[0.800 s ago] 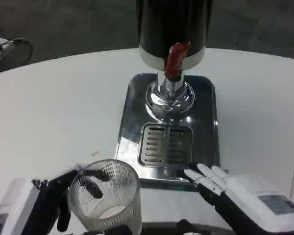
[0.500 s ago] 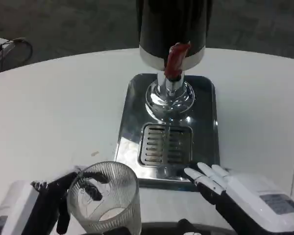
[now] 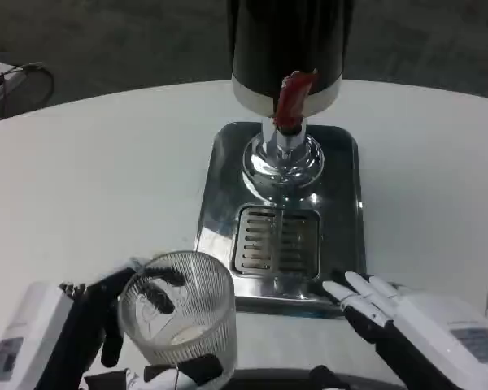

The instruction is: Grasp the cup under the faucet to collect the drink, then remove the cup.

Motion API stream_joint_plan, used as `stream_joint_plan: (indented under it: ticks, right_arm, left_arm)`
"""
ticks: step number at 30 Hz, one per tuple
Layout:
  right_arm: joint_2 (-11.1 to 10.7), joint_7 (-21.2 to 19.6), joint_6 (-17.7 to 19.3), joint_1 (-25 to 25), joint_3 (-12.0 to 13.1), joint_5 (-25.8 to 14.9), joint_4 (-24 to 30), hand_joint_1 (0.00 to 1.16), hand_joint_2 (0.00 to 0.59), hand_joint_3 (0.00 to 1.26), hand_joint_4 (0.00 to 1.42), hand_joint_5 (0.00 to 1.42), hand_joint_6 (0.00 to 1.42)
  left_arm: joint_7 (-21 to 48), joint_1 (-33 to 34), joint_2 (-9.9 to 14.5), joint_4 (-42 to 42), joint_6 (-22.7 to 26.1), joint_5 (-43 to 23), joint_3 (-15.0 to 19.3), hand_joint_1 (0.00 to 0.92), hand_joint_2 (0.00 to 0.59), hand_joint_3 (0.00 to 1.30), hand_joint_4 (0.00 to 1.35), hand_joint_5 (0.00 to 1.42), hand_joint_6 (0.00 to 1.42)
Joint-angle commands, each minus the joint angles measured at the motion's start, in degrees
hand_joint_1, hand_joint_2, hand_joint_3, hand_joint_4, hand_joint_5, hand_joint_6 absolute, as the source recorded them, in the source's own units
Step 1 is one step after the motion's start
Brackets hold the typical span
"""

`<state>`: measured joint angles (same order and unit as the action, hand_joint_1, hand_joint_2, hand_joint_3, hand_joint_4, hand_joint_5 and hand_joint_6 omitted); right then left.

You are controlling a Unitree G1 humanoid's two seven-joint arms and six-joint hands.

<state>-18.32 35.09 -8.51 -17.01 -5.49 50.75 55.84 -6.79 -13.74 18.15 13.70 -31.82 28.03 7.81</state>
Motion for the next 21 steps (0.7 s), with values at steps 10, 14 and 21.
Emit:
stream_joint_plan:
  ticks: [10,14,21]
  right_arm:
    - [0.21,-2.44,2.07,-7.52,6.19,-3.58,3.33,0.26,0.452,0.1,0.0,0.0,0.0]
    - [0.34,-2.62,2.44,-7.9,6.68,-4.13,3.56,0.26,0.452,0.1,0.0,0.0,0.0]
    - [0.69,-3.55,3.64,-9.99,7.81,-4.9,4.12,0.26,0.452,0.1,0.0,0.0,0.0]
  left_arm:
    - [-6.54,16.21,1.08,-15.77,5.04,7.11,-2.16,0.401,0.148,1.01,1.05,1.27,1.42]
    - [-7.6,20.27,1.53,-18.57,6.94,7.27,-2.75,0.401,0.148,1.01,1.05,1.27,1.42]
    - [-8.91,29.5,2.48,-24.74,10.63,8.61,-4.81,0.402,0.148,1.01,1.06,1.27,1.42]
